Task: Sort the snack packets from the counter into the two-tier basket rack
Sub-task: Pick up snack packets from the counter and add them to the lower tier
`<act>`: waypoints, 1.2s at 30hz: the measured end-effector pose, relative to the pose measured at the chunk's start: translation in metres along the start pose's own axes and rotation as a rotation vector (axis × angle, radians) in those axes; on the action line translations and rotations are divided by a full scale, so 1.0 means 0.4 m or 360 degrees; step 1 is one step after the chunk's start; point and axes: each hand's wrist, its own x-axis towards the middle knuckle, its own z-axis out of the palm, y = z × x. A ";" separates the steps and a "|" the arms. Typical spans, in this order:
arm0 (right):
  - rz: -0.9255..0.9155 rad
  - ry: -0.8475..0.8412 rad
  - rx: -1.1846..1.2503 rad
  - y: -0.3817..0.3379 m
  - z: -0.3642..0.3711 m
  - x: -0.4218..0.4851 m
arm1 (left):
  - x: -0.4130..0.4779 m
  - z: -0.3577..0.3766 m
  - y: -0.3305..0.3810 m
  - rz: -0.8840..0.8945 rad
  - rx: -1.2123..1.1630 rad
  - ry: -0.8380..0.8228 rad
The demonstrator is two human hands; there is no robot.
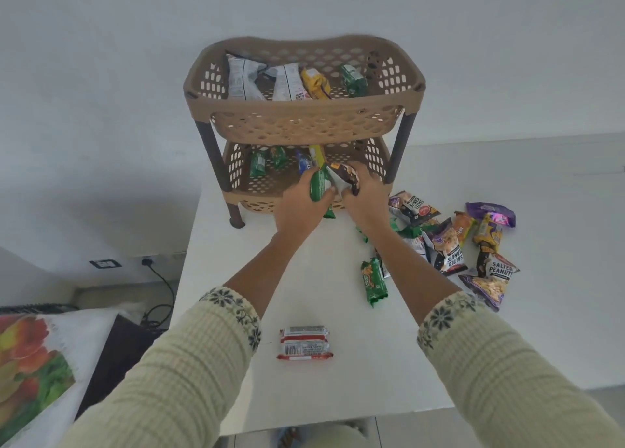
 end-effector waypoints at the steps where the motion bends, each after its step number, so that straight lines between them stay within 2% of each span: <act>1: 0.0005 -0.0011 0.0029 -0.010 0.008 0.027 | 0.015 0.005 0.002 -0.0022 -0.0002 0.0019; 5: 0.0060 -0.0066 0.0050 -0.030 0.057 0.144 | 0.062 0.027 -0.025 -0.0100 0.0053 0.0027; 10: 0.0280 -0.0238 -0.0246 0.022 0.137 0.289 | 0.126 0.035 -0.052 -0.0154 0.0076 0.0086; 14: 0.0400 -0.0358 -0.0330 0.091 0.188 0.346 | 0.162 0.043 -0.069 -0.0186 0.0165 0.0070; 17: 0.0339 -0.0340 -0.0242 0.116 0.195 0.375 | 0.171 0.055 -0.079 -0.0189 0.0150 0.0055; 22: 0.0162 -0.0537 -0.0104 0.127 0.171 0.358 | 0.170 0.062 -0.050 -0.0207 0.0178 -0.0027; 25: 0.0032 -0.0511 -0.0405 0.121 0.141 0.334 | 0.170 0.062 -0.018 -0.0244 0.0224 -0.0104; 27: -0.0005 -0.0591 -0.0575 0.122 0.129 0.329 | 0.169 0.065 -0.006 -0.0241 0.0277 -0.0130; 30: 0.0064 -0.0836 -0.0623 0.129 0.125 0.330 | 0.172 0.070 -0.002 -0.0265 0.0312 -0.0159; 36: 0.0077 -0.1067 -0.0585 0.124 0.156 0.363 | 0.176 0.083 -0.019 -0.0273 0.0327 -0.0171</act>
